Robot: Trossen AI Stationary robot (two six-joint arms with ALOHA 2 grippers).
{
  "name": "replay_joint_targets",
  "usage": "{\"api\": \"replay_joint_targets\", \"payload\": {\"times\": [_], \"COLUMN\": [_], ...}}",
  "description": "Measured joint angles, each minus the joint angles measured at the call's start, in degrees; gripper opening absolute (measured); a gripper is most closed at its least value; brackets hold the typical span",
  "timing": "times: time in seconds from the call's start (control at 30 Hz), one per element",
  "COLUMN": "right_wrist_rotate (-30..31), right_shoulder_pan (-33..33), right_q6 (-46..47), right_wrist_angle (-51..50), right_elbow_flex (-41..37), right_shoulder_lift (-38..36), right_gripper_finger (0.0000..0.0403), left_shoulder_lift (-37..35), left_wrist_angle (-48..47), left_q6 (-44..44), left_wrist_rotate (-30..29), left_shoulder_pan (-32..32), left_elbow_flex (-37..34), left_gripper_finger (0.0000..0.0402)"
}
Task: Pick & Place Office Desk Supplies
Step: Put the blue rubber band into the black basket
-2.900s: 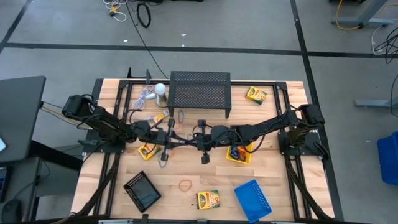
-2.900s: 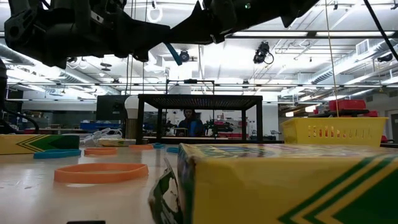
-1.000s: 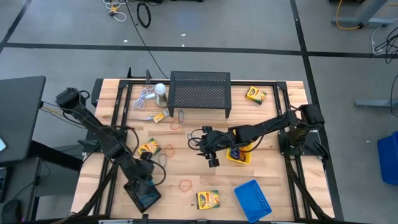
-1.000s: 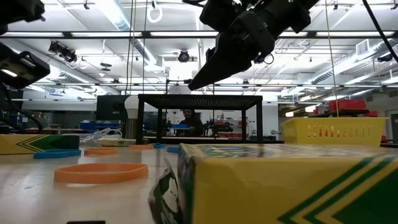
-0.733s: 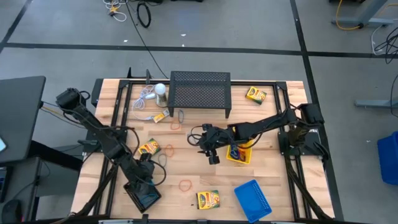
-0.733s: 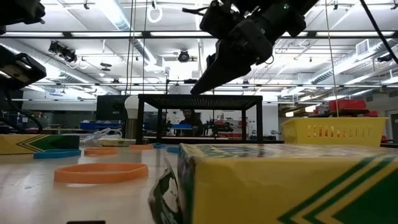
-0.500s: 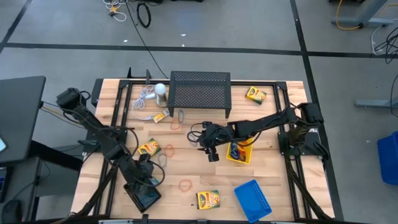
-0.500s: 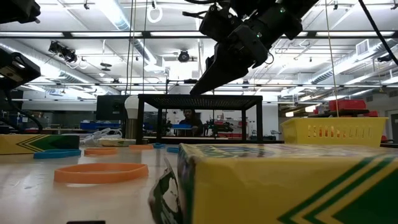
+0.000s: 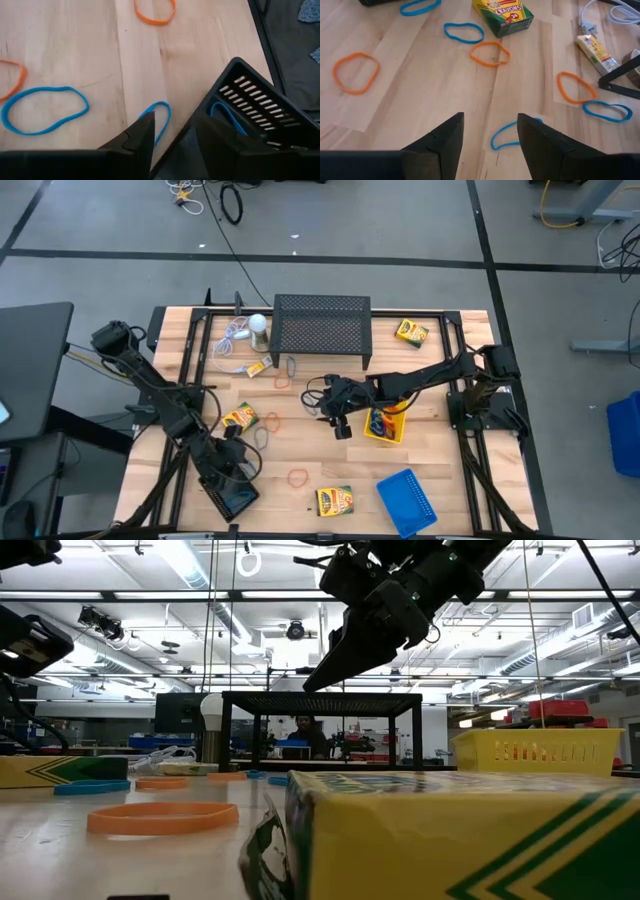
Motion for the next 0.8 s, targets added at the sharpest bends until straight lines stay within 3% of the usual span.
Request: {"api": "replay_joint_targets", "payload": {"times": [0.13, 0.27, 0.57, 0.8], "right_wrist_rotate": [0.0, 0.0, 0.5, 0.6], "right_shoulder_pan": [0.0, -0.1, 0.0, 0.0], "right_q6": [-0.3, -0.3, -1.3, -1.7], "right_wrist_angle": [0.0, -0.1, -2.5, -3.5], "right_elbow_flex": [0.0, 0.0, 0.0, 0.0], "right_shoulder_lift": [0.0, 0.0, 0.0, 0.0], "right_gripper_finger": [0.0192, 0.0192, 0.0192, 0.0192], "left_shoulder_lift": [0.0, 0.0, 4.5, 10.4], "left_wrist_angle": [-2.1, -3.8, -0.7, 0.2], "left_q6": [0.4, 1.5, 10.1, 10.3], "left_wrist_rotate": [-4.4, -6.6, 5.5, 10.6], "left_shoulder_pan": [1.5, 6.9, 19.4, 22.2], "left_elbow_flex": [0.0, 0.0, 0.0, 1.1], "left_gripper_finger": [0.0142, 0.0141, 0.0141, 0.0141]}}
